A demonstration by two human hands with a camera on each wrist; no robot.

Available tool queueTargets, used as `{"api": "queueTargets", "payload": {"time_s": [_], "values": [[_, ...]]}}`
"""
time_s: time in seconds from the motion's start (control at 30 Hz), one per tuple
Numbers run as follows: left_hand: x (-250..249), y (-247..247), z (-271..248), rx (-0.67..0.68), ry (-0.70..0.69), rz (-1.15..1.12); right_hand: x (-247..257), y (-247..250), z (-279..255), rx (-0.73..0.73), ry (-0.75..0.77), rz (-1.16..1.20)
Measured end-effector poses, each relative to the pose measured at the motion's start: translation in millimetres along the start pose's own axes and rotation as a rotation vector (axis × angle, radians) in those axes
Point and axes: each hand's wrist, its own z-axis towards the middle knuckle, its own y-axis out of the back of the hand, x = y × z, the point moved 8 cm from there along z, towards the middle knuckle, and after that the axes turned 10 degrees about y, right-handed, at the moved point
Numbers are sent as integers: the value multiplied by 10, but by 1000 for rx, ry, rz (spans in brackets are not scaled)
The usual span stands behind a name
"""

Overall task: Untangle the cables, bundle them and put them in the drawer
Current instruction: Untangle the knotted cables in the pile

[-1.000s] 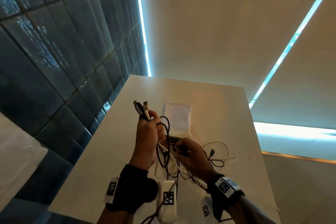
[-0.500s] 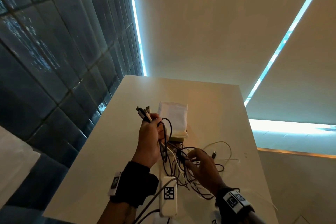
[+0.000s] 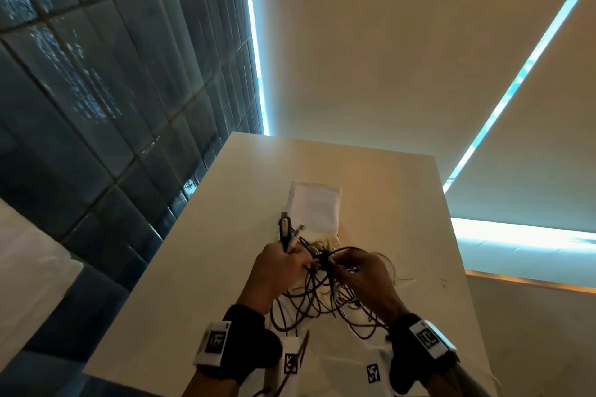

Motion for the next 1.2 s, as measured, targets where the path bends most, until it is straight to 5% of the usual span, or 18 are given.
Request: {"api": "queueTargets", "payload": {"time_s": [0.13,0.3,0.6,0.8,0.97,1.2], "values": [[-81,-122,-162,-49,-132,186,180,19,72,-12,55,52],[-325,-41,-348,-191,-325,8,258,123,79,-75,79,69],[-356,-71,-395,-106,-314,-212,379,126,88,-85,11,239],[-405,-42,-424,-106,-355,-256,438,111,143,-85,76,-69],[-492,265,-370,-400,-397,-142,533,43,87,-27,226,-365],[-656,32,-418,-63,-449,95,527,111,97,-77,174,-373]]}}
